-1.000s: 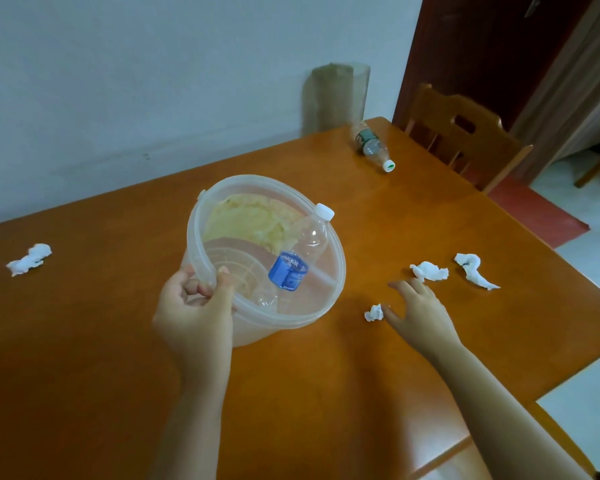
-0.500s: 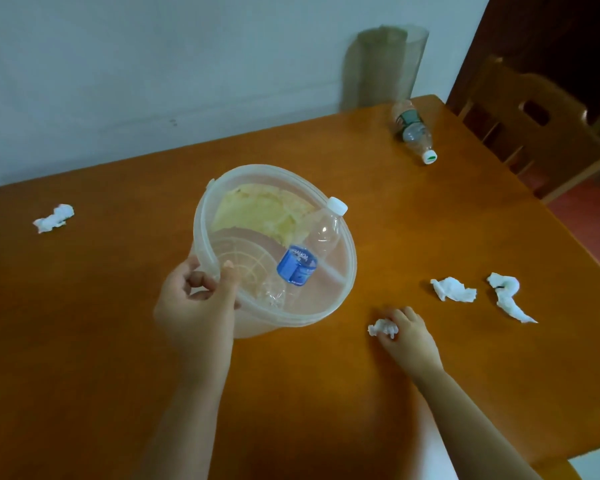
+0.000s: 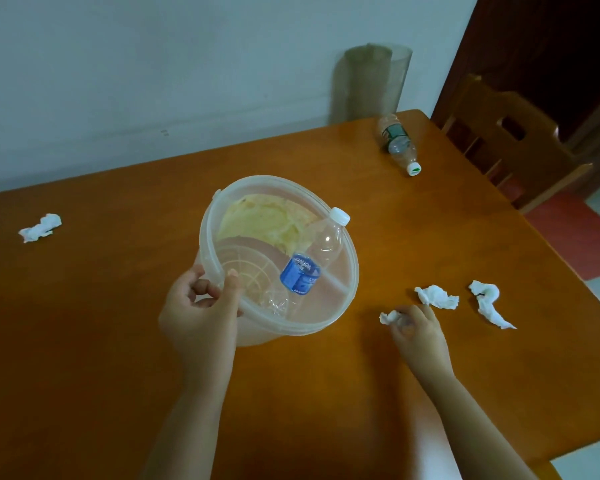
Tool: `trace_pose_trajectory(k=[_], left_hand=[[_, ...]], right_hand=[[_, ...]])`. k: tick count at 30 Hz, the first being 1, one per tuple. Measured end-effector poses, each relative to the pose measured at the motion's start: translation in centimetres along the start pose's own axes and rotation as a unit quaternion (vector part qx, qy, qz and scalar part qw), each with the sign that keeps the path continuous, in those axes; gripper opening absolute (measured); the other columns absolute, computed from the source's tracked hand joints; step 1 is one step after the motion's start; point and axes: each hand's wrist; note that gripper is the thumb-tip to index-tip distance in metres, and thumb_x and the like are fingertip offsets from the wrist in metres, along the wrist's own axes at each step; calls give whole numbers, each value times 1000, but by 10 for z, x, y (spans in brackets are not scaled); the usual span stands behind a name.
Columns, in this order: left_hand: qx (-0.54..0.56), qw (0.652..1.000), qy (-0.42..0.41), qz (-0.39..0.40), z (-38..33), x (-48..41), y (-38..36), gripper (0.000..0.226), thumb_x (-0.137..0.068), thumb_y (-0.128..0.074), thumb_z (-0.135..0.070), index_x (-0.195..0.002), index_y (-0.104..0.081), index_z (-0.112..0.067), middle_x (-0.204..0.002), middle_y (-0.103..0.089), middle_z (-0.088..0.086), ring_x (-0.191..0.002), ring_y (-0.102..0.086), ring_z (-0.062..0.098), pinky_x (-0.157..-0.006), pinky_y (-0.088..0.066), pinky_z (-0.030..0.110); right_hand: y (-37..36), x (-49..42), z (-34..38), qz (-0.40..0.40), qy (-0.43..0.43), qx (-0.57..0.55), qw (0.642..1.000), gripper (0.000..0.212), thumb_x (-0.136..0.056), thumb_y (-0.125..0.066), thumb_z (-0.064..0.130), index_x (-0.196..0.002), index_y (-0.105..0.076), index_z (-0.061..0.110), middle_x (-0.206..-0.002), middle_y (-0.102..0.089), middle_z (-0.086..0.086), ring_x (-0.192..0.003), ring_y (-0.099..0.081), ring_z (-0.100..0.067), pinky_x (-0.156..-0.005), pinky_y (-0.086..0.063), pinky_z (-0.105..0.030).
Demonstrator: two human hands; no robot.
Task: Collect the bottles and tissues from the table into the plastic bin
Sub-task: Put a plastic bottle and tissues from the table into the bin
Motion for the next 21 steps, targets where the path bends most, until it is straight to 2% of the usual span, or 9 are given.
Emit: trace_pose_trajectory(k=[3, 7, 11, 13, 19, 21], left_hand=[[2, 1000, 0, 17, -2, 7, -1, 35, -79, -72, -18, -111, -64, -7, -73, -62, 2, -50, -63, 3, -41, -44, 9], [15, 999, 3, 38, -6, 16, -7, 36, -79, -73, -14, -113, -64, -6, -67, -62, 0, -42, -60, -1, -42, -45, 10], [26, 998, -6, 65, -11, 28, -14, 36, -78, -73, -14, -112, -65, -7, -61, -63, -6, -43, -60, -1, -41, -44, 7], [30, 996, -15, 81, -14, 34, -19, 35, -78, -73, -14, -112, -66, -6, -56, -63, -9, -44, -60, -1, -41, -44, 8], [23, 992, -59, 107, -21, 43, -33, 29, -79, -72, -12, -107, -68, -4, -65, -64, 1, -48, -60, -2, -43, -44, 7], [18, 992, -68, 109, -23, 45, -37, 29, -80, -71, -12, -107, -68, -3, -62, -63, 0, -48, -60, -3, -44, -43, 6]], right_hand=[[35, 2, 22, -60, 23, -30, 997, 27, -81, -62, 12, -107, -58, 9, -105, -55, -7, -91, -50, -15, -70, -39, -26], [78, 9, 56, -100, 79, -61, 990, 23, -79, -65, 11, -102, -60, 12, -96, -56, 0, -84, -51, -11, -63, -37, -13], [96, 18, 81, -68, 130, -70, 987, 21, -79, -65, 16, -99, -59, 20, -89, -53, 10, -82, -51, -2, -63, -39, -11], [97, 19, 88, -43, 141, -68, 987, 23, -80, -64, 18, -102, -59, 20, -90, -52, 11, -83, -50, -3, -65, -39, -11], [92, 15, 96, -7, 157, -44, 987, 28, -81, -61, 23, -108, -57, 21, -103, -57, 8, -88, -48, -2, -66, -36, -6], [94, 14, 94, -1, 158, -41, 987, 27, -82, -60, 25, -109, -57, 23, -105, -56, 9, -89, -47, -2, -65, -36, -5]])
Point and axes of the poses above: each hand's wrist, its own x-axis away from the middle knuckle, its own y-axis out of the back of the hand, z = x × y
